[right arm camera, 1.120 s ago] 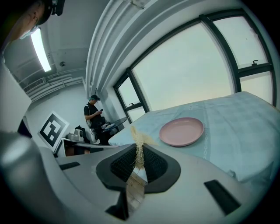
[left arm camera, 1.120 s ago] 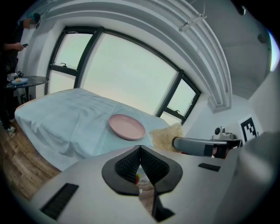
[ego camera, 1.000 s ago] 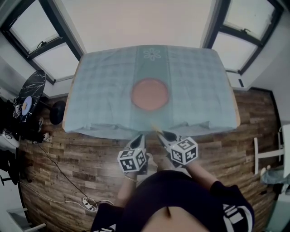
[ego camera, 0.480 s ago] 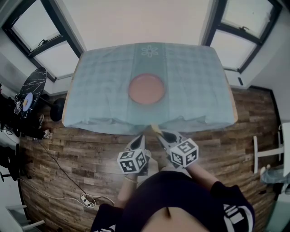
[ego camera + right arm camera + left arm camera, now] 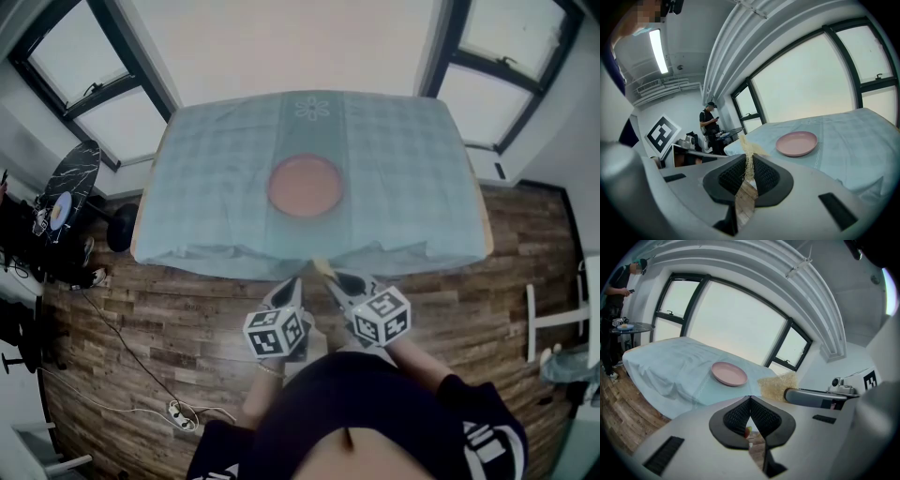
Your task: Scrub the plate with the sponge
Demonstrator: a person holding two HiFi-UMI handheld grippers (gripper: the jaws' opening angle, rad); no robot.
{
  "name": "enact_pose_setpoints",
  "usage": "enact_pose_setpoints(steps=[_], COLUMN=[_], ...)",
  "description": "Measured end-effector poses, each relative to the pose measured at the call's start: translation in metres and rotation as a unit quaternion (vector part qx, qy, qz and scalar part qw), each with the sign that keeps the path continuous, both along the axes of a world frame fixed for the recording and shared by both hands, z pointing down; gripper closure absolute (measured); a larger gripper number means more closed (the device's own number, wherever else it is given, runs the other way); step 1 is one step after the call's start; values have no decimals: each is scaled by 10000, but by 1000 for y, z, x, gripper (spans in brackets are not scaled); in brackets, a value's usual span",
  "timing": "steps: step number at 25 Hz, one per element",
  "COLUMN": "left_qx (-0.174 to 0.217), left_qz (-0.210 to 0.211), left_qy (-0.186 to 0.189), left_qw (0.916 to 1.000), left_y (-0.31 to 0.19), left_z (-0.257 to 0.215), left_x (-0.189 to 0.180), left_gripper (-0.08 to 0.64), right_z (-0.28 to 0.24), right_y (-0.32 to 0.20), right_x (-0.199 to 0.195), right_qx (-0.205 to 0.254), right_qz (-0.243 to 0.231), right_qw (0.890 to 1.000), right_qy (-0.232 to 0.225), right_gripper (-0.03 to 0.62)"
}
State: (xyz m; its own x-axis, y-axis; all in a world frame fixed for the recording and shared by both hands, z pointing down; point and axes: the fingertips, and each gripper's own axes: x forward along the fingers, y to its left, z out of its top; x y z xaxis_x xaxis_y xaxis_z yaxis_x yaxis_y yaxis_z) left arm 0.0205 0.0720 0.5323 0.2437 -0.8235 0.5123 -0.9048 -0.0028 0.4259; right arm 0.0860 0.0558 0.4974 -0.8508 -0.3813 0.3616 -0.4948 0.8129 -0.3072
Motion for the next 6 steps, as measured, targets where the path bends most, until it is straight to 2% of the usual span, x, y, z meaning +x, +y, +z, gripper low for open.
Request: enact_pose_setpoints(steps=[6], left_qx=[-42], left_qz=[-16], left_qy=[-28], left_qw=[10000], left_y=[-1], left_z=[2], left_x=[-6], left_gripper=[551], right_z=[0], right_y=[-1], right_x=[-10], right_qx=[-45], right_qz=[-110], right_qw=[9999], right_qy=[-3], right_gripper=[554])
